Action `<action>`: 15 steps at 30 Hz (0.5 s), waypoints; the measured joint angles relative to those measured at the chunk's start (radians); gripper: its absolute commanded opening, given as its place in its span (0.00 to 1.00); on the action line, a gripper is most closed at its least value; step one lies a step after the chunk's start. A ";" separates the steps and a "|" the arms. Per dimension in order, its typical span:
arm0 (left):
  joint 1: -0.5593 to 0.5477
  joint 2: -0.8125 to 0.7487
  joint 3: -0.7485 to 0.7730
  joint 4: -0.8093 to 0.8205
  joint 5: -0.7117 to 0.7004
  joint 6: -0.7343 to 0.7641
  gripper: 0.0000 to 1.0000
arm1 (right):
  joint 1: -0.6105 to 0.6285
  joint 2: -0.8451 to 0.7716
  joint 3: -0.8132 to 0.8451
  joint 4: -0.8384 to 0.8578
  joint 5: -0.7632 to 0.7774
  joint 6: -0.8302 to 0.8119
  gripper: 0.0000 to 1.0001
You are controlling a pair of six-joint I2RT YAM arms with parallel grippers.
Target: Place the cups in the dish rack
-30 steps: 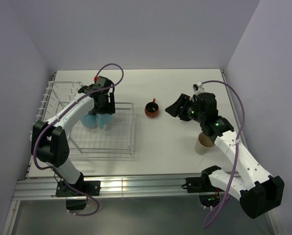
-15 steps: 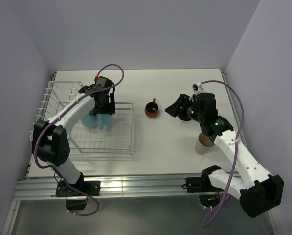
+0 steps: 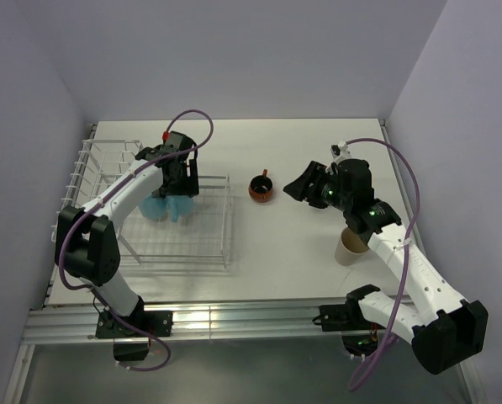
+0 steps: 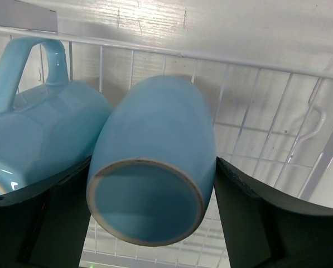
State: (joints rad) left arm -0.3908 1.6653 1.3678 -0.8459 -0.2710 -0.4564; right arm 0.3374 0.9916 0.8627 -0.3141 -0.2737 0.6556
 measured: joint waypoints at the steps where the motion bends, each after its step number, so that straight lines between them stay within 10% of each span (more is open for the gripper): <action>1: 0.000 0.000 0.000 0.001 0.000 0.000 0.85 | 0.000 0.000 0.000 0.000 0.000 0.000 0.64; 3: 0.000 0.000 0.000 0.004 0.000 0.004 0.99 | 0.000 0.000 0.000 0.000 0.000 0.000 0.64; 15: 0.000 -0.049 0.000 0.023 -0.024 0.003 0.99 | 0.000 0.000 0.000 0.000 0.003 -0.004 0.64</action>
State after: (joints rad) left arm -0.3912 1.6165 1.3678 -0.8234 -0.2951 -0.4534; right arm 0.3374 0.9916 0.8627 -0.3145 -0.2707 0.6518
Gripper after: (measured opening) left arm 0.992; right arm 0.639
